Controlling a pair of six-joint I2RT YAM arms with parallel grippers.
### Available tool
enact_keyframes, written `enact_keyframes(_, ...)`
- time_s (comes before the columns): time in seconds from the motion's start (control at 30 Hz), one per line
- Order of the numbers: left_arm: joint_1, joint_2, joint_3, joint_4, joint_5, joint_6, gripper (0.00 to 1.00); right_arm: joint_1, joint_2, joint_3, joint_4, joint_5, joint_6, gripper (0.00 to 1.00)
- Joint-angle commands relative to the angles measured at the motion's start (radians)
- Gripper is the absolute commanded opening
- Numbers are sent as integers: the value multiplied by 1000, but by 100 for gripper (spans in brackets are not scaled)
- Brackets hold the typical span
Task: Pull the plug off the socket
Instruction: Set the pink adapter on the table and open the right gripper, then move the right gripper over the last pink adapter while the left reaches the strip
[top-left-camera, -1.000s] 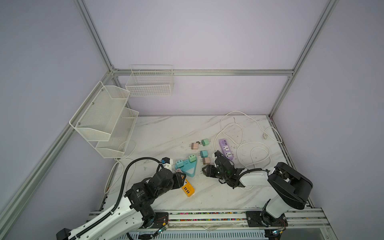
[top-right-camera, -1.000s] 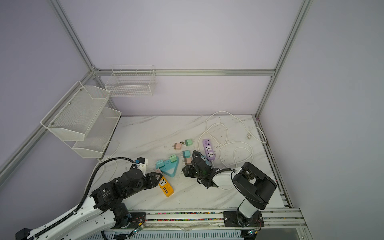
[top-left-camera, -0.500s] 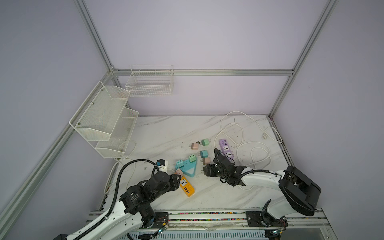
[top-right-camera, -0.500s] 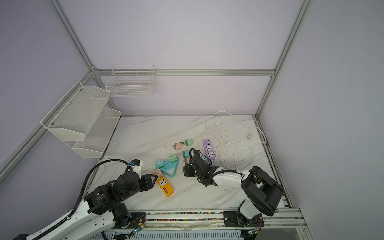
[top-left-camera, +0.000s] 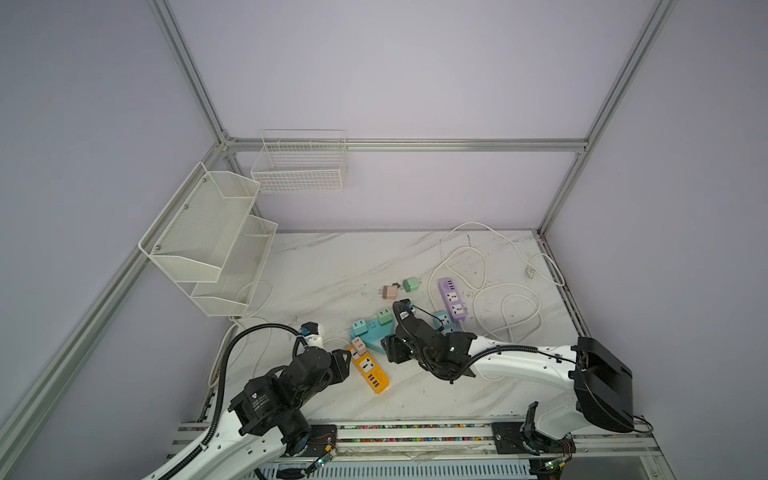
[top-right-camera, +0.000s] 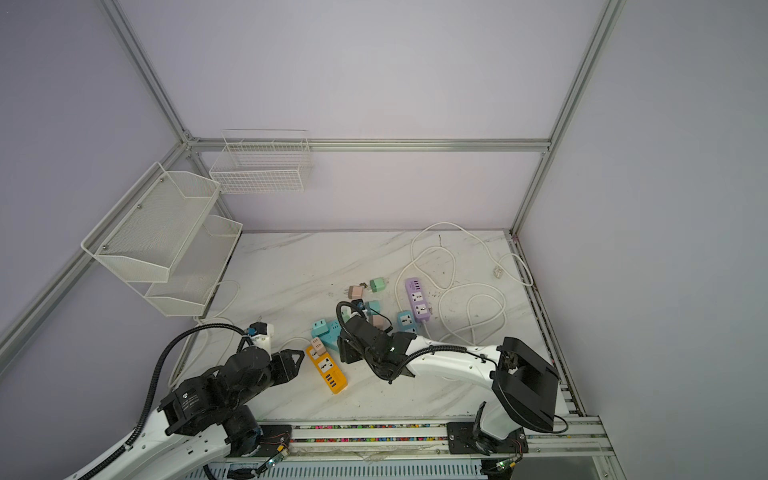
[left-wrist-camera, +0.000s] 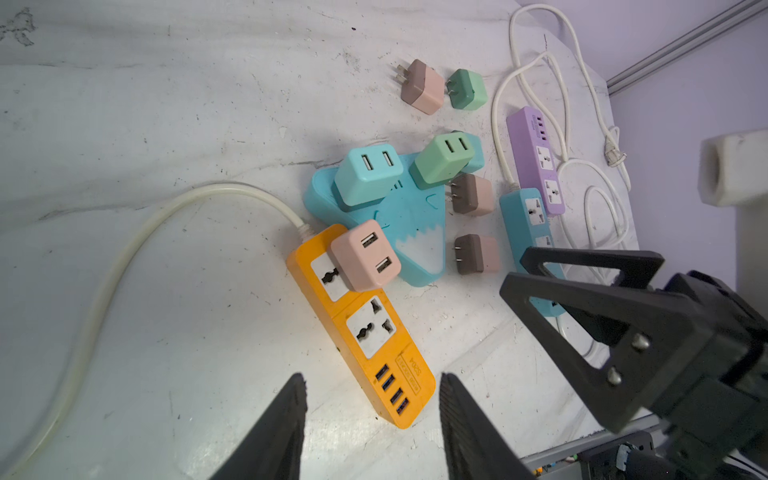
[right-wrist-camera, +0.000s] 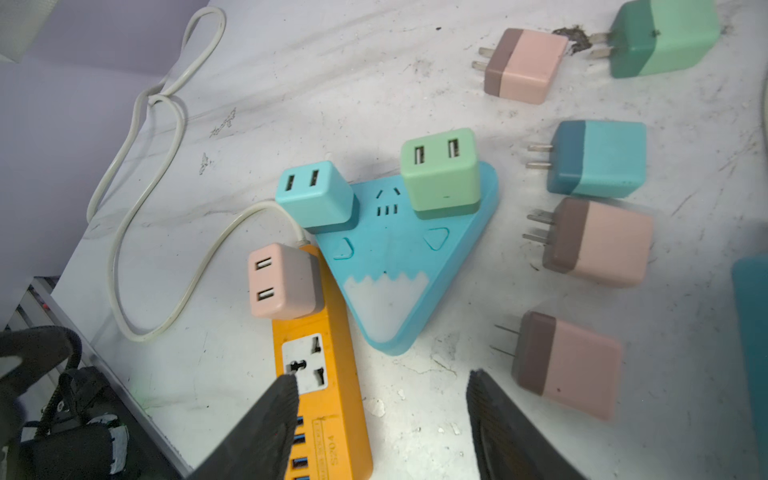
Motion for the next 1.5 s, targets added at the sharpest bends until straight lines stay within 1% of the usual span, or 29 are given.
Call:
enact_keyframes(0.0, 29, 27, -52, 49, 17, -1, 52, 47, 54, 60, -87, 69, -30, 67)
enact_keyframes(0.13, 79, 63, -87, 113, 75, 4, 51, 99, 123, 122, -98, 80, -43, 66)
enact_keyframes(0.37, 146, 79, -139, 188, 107, -11, 51, 137, 207, 190, -103, 83, -49, 63)
enact_keyframes(0.47, 172, 78, -158, 195, 106, -15, 50, 137, 259, 235, -118, 85, -52, 61)
enact_keyframes(0.6, 213, 85, -171, 194, 108, 9, 51, 138, 325, 293, -121, 64, -52, 58)
enact_keyframes(0.73, 245, 77, -192, 211, 147, 8, 51, 132, 364, 318, -119, 95, -49, 54)
enact_keyframes(0.87, 271, 71, -216, 226, 157, 3, 51, 117, 404, 359, -122, 102, -63, 49)
enact_keyframes(0.93, 285, 73, -222, 236, 174, 3, 50, 111, 420, 373, -121, 104, -69, 46)
enact_keyframes(1.1, 317, 67, -228, 227, 181, 11, 51, 101, 456, 403, -121, 108, -85, 43)
enact_keyframes(1.47, 369, 45, -255, 228, 236, 1, 50, 97, 525, 457, -122, 124, -135, 35)
